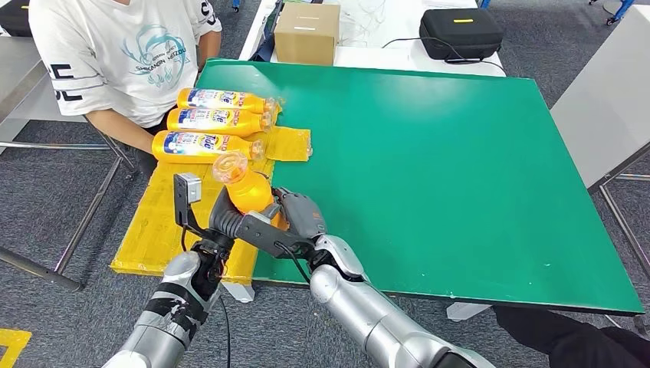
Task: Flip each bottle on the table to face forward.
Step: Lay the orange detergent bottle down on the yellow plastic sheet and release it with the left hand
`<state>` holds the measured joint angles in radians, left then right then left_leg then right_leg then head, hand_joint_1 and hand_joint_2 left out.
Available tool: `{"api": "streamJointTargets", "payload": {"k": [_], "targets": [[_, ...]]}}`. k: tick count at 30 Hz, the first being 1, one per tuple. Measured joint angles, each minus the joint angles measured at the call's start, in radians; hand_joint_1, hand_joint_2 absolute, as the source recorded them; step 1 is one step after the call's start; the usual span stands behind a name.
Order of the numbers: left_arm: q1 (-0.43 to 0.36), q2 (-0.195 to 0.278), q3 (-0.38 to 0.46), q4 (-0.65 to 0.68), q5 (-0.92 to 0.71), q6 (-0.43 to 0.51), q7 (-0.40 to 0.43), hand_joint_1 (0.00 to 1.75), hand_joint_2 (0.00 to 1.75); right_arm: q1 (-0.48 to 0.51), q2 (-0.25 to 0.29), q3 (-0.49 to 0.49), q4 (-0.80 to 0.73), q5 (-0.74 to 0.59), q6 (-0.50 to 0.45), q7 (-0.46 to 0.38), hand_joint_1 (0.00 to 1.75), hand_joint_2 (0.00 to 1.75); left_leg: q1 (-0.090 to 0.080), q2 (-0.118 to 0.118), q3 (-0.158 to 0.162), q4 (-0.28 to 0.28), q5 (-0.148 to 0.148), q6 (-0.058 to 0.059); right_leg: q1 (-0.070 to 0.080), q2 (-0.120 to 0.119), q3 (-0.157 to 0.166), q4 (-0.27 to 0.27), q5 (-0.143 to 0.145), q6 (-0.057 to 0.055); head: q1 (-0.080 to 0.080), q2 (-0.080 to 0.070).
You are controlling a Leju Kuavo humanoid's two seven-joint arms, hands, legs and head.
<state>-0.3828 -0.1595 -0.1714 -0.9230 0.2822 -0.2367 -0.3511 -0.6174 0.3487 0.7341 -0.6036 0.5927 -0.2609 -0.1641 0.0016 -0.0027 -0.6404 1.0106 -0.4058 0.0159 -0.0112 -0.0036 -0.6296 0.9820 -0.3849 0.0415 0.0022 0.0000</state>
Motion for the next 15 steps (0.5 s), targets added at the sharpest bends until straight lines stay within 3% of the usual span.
{"api": "streamJointTargets", "payload": {"k": [1,2,8,15], "targets": [[0.000,0.000,0.001,-0.002,-0.002,0.002,-0.002,1.75,1.75,0.000,0.000,0.001,0.001,0.001,-0.001,0.000,0.05,1.75,0.000,0.000,0.000,0.000,0.000,0.000,0.000,0.000,0.000,0.000,0.000,0.000,0.000,0.000],[0.000,0.000,0.002,-0.004,-0.004,0.004,-0.004,1.75,1.75,0.001,0.000,0.001,0.002,0.002,-0.002,-0.001,0.00,1.75,0.000,0.000,0.000,0.000,0.000,0.000,0.000,0.000,0.000,0.000,0.000,0.000,0.000,0.000],[0.001,0.004,0.004,-0.032,-0.034,0.053,-0.031,1.75,1.75,0.012,-0.002,-0.011,-0.002,-0.027,-0.054,-0.028,0.00,1.75,0.000,0.000,0.000,0.000,0.000,0.000,0.000,0.000,0.000,0.000,0.000,0.000,0.000,0.000],[-0.011,0.029,0.042,-0.080,-0.141,0.180,-0.086,1.75,1.75,0.091,-0.039,-0.114,-0.140,-0.098,-0.123,-0.086,0.00,1.75,0.000,0.000,0.000,0.000,0.000,0.000,0.000,0.000,0.000,0.000,0.000,0.000,0.000,0.000]]}}
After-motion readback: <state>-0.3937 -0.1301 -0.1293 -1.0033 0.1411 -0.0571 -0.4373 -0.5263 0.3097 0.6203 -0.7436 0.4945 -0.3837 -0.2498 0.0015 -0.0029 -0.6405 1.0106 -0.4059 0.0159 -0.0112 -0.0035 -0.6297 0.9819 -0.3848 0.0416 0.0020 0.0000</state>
